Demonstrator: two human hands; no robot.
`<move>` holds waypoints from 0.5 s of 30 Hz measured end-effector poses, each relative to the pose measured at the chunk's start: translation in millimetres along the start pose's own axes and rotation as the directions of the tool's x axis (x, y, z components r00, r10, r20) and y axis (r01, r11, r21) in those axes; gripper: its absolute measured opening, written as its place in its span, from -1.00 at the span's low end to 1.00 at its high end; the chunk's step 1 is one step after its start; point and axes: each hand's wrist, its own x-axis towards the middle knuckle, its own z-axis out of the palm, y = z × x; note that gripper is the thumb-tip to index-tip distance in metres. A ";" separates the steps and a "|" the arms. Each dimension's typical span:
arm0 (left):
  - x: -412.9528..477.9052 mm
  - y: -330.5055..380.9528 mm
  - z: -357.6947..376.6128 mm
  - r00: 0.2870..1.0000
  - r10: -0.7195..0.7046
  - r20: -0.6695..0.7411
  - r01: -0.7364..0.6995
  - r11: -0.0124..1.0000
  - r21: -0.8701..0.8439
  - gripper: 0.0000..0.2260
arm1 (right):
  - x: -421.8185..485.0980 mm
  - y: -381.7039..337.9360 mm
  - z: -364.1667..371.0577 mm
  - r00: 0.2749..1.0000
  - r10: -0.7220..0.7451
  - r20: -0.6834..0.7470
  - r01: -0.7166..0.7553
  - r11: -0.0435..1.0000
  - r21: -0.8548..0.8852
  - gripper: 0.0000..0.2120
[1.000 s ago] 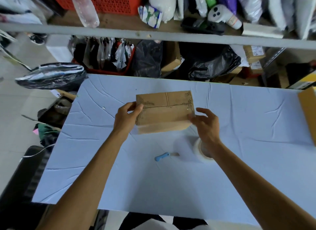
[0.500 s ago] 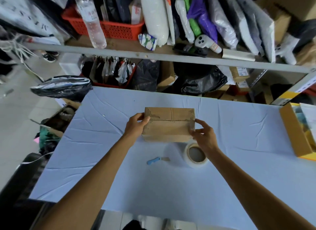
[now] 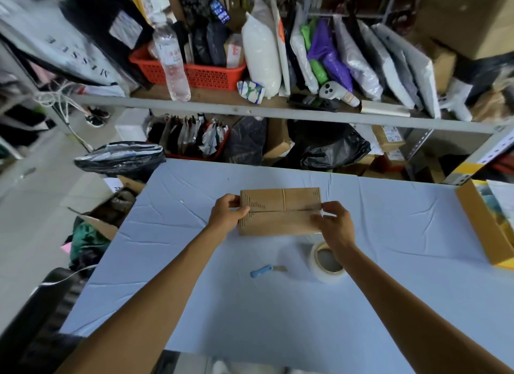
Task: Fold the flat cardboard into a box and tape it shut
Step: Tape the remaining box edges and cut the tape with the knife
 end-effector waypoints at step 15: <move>-2.5 20.9 -3.8 0.997 -0.003 0.082 0.018 0.983 -0.182 -0.74 | 11.8 -19.3 -3.6 1.000 -0.025 -0.008 0.025 0.995 0.091 -0.82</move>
